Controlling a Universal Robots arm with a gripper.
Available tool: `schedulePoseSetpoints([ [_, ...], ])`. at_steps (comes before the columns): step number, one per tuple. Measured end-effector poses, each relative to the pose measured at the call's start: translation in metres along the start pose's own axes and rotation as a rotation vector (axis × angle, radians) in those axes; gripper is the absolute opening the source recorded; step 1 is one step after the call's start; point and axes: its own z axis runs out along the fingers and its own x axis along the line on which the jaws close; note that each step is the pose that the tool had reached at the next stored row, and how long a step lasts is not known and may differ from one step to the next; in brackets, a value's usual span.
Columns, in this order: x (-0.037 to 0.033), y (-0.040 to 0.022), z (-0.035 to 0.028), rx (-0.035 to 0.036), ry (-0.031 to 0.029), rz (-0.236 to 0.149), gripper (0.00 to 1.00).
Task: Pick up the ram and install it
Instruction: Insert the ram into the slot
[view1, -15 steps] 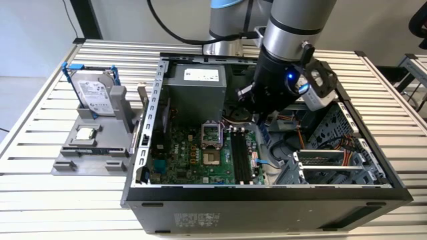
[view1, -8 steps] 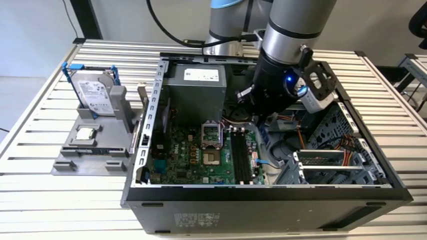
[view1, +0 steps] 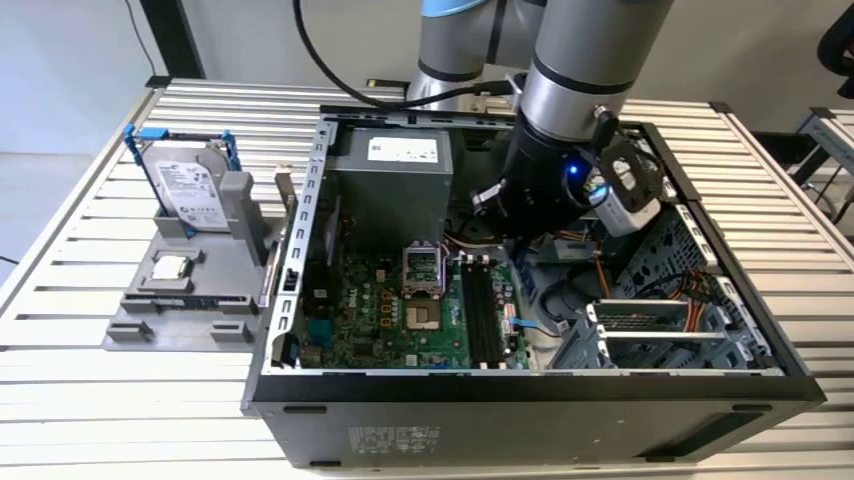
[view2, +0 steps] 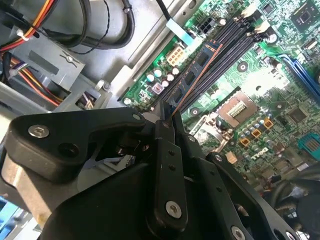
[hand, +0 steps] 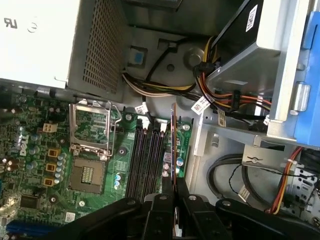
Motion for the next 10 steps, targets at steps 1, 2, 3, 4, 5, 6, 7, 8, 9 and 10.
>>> schedulePoseSetpoints([
  [1,0.0001,-0.0001,0.0017,0.0002,0.0,0.0,0.0],
  [2,0.0001,-0.0001,0.0036,0.0002,0.0,0.0,0.0],
  [3,0.0001,-0.0001,0.0054,0.0003,0.0,0.0,0.0],
  [4,0.0001,-0.0002,0.0072,0.0002,-0.0003,0.001,0.0],
  [5,0.0002,-0.0004,0.0092,0.0003,-0.0012,0.001,0.0],
  [6,0.0002,-0.0007,0.011,0.0005,-0.002,0.002,0.0],
  [7,0.0004,-0.0011,0.0127,0.0009,-0.0029,0.004,0.0],
  [8,0.0007,-0.0015,0.0146,0.0013,-0.0037,0.008,0.0],
  [9,0.0008,-0.0016,0.0164,0.0016,-0.0047,0.018,0.0],
  [10,0.0008,-0.0017,0.0182,0.0019,-0.005,0.031,0.0],
])
